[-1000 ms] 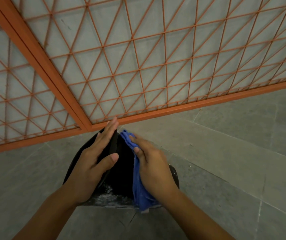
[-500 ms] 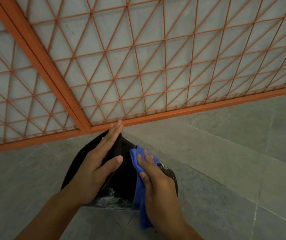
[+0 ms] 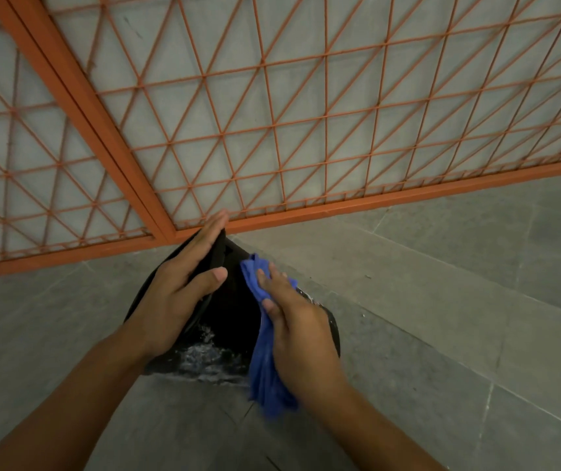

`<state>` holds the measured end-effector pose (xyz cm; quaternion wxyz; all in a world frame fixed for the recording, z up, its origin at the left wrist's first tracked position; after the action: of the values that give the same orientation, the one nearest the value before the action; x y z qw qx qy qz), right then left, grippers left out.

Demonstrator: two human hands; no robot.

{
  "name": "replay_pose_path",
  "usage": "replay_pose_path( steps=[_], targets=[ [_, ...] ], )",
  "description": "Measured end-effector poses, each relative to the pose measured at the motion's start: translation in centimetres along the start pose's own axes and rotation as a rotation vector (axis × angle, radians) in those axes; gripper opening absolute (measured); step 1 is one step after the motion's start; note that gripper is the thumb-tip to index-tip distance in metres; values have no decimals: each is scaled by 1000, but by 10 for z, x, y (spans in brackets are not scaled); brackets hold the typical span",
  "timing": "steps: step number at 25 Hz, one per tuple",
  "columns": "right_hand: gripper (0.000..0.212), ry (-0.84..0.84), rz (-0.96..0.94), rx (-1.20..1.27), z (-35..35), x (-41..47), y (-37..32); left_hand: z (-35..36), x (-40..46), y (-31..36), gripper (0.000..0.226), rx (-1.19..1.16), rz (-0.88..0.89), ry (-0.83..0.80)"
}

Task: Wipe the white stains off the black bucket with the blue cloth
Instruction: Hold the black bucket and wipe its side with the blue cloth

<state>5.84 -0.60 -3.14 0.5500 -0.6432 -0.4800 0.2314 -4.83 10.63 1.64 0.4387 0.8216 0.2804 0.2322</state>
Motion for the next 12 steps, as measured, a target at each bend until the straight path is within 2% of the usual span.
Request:
replay_pose_path(
  steps=[3,7,9,12],
  targets=[
    [39,106,92,-79,-11,6,22,-2,-2,0,68,-26,-10,7],
    [42,61,57,15,-2,-15,10,-3,-4,0,70,8,36,-17],
    [38,43,65,-35,-4,-1,18,-3,-4,-1,69,-19,29,-2],
    [36,114,159,-110,-20,1,37,-2,-6,0,70,-54,13,-1]
  ],
)
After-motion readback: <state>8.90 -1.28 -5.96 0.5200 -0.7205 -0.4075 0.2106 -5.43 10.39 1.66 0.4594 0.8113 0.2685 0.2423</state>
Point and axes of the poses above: each hand's wrist, its own x-axis towards the middle knuckle, its own z-axis out of the palm, y = z × x, the point moved 3 cm from there along x, towards the middle knuckle, and after that the axes turned 2 degrees about -z, right-handed, at the moved point
